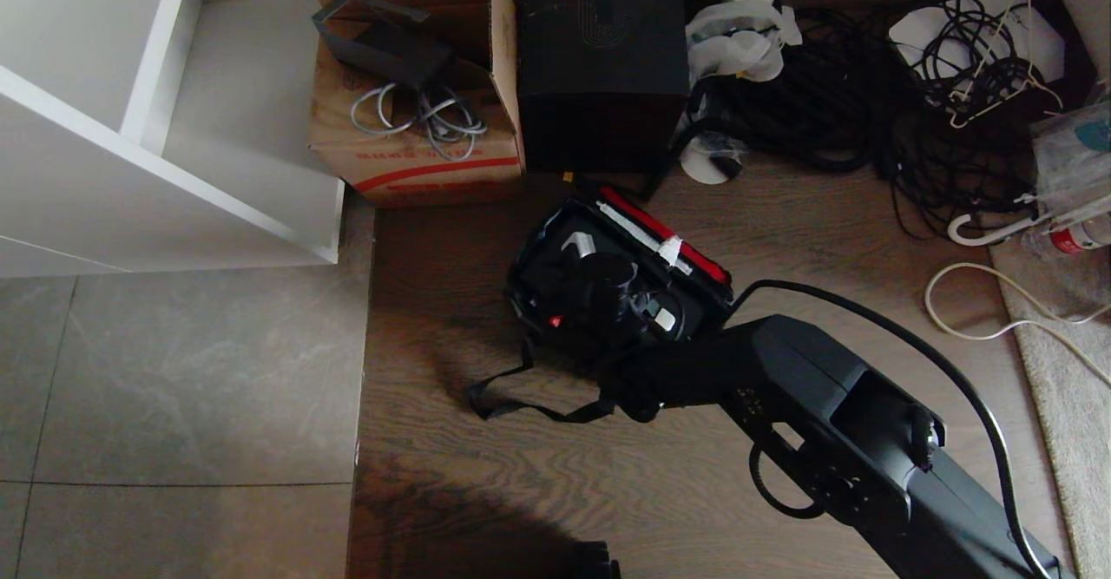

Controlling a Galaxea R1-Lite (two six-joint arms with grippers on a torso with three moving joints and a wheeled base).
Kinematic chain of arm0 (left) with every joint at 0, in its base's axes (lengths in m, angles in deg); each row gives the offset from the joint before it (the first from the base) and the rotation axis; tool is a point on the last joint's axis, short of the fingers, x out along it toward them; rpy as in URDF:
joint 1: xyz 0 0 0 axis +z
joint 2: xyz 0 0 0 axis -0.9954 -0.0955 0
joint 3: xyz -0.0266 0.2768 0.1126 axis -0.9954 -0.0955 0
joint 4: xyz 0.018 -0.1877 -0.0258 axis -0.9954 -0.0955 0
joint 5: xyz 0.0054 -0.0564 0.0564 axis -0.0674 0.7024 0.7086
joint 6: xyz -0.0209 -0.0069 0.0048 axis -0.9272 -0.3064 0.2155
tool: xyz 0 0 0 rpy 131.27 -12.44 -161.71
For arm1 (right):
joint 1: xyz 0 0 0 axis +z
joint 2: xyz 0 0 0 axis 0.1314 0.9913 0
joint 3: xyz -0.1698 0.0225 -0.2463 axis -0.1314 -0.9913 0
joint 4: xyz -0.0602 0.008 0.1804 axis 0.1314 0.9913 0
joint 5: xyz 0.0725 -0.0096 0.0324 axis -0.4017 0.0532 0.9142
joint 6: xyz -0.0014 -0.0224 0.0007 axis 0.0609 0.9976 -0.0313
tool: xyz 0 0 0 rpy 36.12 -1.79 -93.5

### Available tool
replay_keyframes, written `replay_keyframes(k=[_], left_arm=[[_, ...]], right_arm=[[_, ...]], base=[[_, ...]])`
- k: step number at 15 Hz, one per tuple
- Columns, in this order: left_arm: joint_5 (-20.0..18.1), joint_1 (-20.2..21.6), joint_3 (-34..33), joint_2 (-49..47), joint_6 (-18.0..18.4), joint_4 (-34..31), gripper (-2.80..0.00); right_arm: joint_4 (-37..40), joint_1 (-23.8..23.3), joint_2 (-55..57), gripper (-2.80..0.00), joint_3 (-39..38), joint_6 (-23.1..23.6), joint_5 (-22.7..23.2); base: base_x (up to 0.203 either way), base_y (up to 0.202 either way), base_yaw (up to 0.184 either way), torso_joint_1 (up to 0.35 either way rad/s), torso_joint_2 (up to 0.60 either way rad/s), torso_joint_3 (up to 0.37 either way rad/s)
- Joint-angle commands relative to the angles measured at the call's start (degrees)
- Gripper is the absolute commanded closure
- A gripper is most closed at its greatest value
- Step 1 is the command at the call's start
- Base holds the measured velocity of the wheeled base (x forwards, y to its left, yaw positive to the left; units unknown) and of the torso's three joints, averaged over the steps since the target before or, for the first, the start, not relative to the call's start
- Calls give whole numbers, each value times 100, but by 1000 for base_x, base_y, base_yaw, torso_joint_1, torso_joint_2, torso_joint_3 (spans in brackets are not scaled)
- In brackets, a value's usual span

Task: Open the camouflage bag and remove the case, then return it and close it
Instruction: Grip the handle

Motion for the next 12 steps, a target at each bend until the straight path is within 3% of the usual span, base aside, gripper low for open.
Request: replay_keyframes(k=[1,5,6,12], left_arm=[[2,-2,-35,-7,-4,3,0],[2,-2,-35,-7,-4,3,0],[2,-2,-35,-7,-4,3,0],[2,-2,-35,-7,-4,3,0]], right_arm=[[-13,-87,46,-280,-8,36,-57],[2,-138,125,-280,-26,17,-57],[12,-138,125,0,-17,59,-50],[-67,27,156,0,-82,16,-71]], base=[[0,0,0,0,0,0],[0,0,0,0,0,0],[0,0,0,0,0,0],[0,0,0,0,0,0]])
